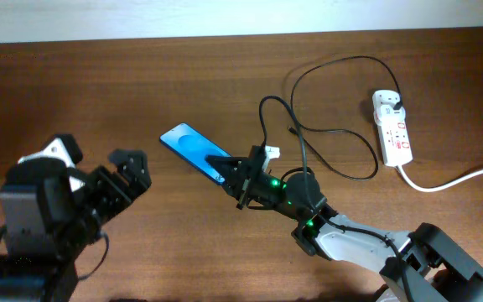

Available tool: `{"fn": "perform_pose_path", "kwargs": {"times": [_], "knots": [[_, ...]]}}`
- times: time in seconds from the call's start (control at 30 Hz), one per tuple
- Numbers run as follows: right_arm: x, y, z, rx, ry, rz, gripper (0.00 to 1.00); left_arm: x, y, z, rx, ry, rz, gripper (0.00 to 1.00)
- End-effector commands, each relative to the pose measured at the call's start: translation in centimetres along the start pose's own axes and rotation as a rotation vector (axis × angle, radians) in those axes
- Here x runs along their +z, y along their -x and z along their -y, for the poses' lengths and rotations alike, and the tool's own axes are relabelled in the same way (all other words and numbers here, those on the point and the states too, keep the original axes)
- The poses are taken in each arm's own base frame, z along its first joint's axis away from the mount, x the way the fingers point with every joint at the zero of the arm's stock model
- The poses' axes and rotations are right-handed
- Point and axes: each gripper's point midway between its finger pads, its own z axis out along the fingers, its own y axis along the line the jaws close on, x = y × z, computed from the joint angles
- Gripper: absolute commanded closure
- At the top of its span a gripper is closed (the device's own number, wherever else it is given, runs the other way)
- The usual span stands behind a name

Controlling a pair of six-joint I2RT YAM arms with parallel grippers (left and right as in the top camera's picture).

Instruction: Plug charger to phone and switch on socket

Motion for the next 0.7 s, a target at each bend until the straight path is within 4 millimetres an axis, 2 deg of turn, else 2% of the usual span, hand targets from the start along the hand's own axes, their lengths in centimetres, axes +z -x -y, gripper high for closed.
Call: {"fn": "perform_pose_path", "kwargs": {"times": [0.0,0.03,0.07,0.1,0.17,0.2,0.23,0.27,0.4,0.5,0.6,0.67], "knots": [[-0.2,-3.4,-3.9,-0.046,0.132,-0.136,0.96,-0.3,-0.6,-2.1,0.019,0.1,-0.014,0.01],[-0.2,-3.3,-3.8,-0.044,0.126,-0.134,0.96,-0.1,-0.9,-2.3,-0.004,0.112,-0.034,0.01],[0.1,-2.5,-2.1,-0.013,0.052,-0.111,0.96,0.1,-1.1,-2.4,-0.085,0.121,-0.044,0.01],[0.1,-1.5,1.7,0.054,-0.11,-0.085,0.96,0.4,-1.5,-2.1,-0.196,0.107,-0.064,0.01],[-0.2,-1.6,3.3,0.081,-0.176,-0.095,0.96,1.1,-2.1,-1.4,-0.313,0.091,-0.121,0.0],[-0.2,-1.7,3.3,0.081,-0.178,-0.099,0.96,1.9,-3.1,-0.8,-0.373,0.082,-0.199,0.02],[-0.2,-1.7,3.4,0.084,-0.186,-0.103,0.96,2.6,-4.5,-0.7,-0.447,0.109,-0.291,0.09],[-0.3,-1.7,3.7,0.089,-0.198,-0.105,0.96,3.7,-5.5,-1.0,-0.483,0.157,-0.375,0.09],[-1.2,-0.5,3.5,0.104,-0.227,-0.125,0.96,8.8,-7.4,-1.2,-0.589,0.289,-0.578,0.15],[-1.4,0.4,3.0,0.103,-0.215,-0.105,0.96,12.0,-7.7,0.2,-0.602,0.285,-0.599,0.17],[-1.4,0.5,3.0,0.103,-0.215,-0.104,0.96,13.7,-7.5,2.4,-0.554,0.209,-0.574,0.17],[-1.3,0.3,2.6,0.096,-0.205,-0.109,0.96,14.3,-7.3,2.4,-0.509,0.223,-0.52,0.2]]}}
